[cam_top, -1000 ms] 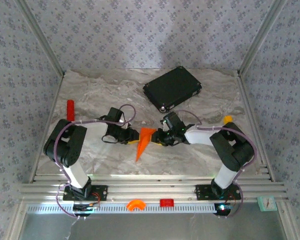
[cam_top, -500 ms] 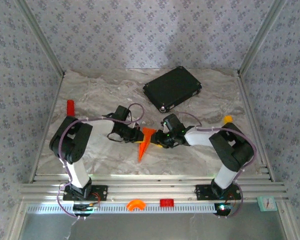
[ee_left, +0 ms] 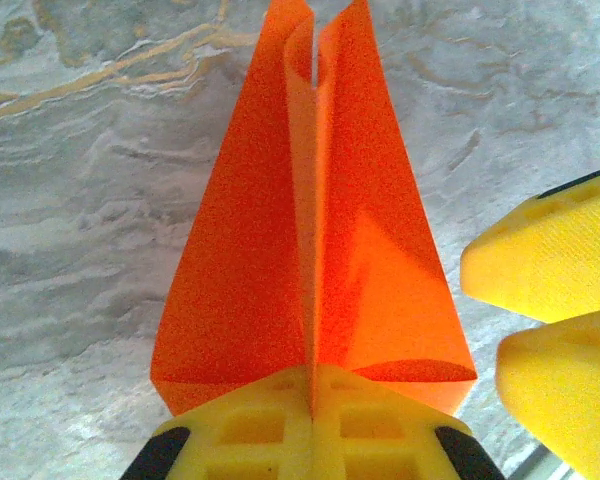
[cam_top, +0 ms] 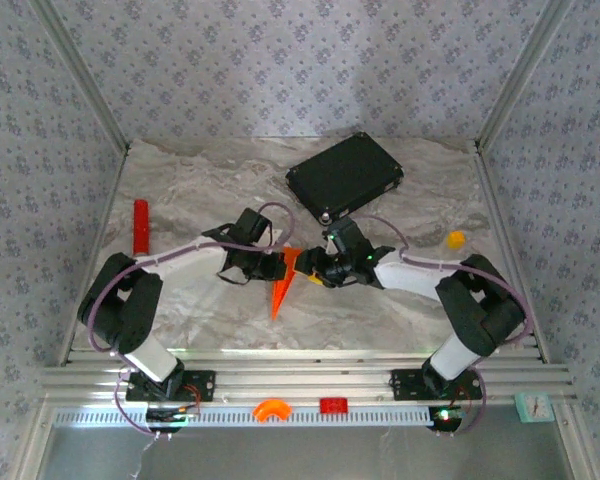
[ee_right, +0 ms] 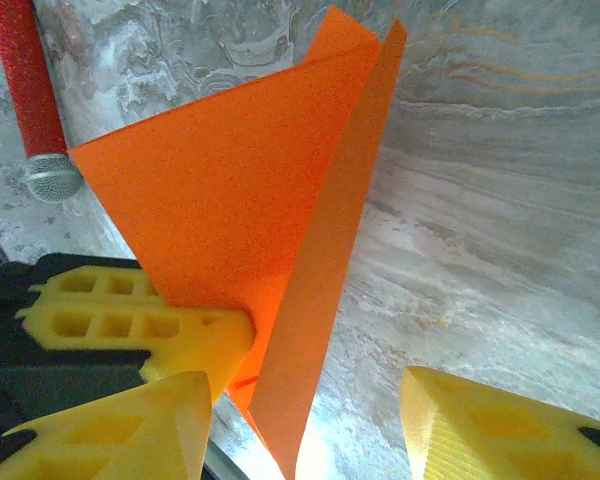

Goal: Fold a paper plane with a square sheet of paper (pick it up from the middle)

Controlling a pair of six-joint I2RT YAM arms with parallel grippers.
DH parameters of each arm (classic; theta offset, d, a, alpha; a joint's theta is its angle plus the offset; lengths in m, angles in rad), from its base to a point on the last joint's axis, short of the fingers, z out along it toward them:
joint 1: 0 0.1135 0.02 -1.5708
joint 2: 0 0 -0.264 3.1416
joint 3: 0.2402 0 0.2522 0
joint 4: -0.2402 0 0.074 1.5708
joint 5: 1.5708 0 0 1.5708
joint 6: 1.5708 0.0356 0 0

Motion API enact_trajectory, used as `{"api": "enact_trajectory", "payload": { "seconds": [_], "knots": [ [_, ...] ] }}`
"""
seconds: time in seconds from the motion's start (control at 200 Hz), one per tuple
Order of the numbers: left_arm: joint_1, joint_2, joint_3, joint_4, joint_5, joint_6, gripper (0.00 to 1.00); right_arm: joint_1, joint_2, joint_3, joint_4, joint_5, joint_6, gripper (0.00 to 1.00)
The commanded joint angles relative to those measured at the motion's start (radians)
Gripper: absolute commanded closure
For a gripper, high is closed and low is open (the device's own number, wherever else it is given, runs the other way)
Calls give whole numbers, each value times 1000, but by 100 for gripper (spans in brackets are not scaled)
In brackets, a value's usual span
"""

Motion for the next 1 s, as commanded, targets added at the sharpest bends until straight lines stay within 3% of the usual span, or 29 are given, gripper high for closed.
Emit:
{"api": "enact_trajectory", "payload": {
  "seconds": [0.0, 0.115, 0.25, 0.305, 0.475, 0.994],
  "knots": [
    [-16, -40, 28, -70, -82, 26, 99, 20, 56, 46, -25, 2, 26, 46],
    [-22, -42, 24, -82, -104, 29, 98, 26, 96, 78, -61, 1, 19, 54],
    [-27, -50, 20, -92, -111, 28, 87, 26, 120, 73, -44, -9, 28, 77],
    [-26, -51, 17, -98, -99, 29, 84, 25, 120, 66, -28, -13, 36, 83],
    [-27, -40, 3, -112, -51, 36, 73, 26, 134, 60, -8, -23, 42, 86],
    [-60, 9, -7, -132, -62, 6, 64, 27, 152, 54, 3, -24, 47, 87]
  ]
}}
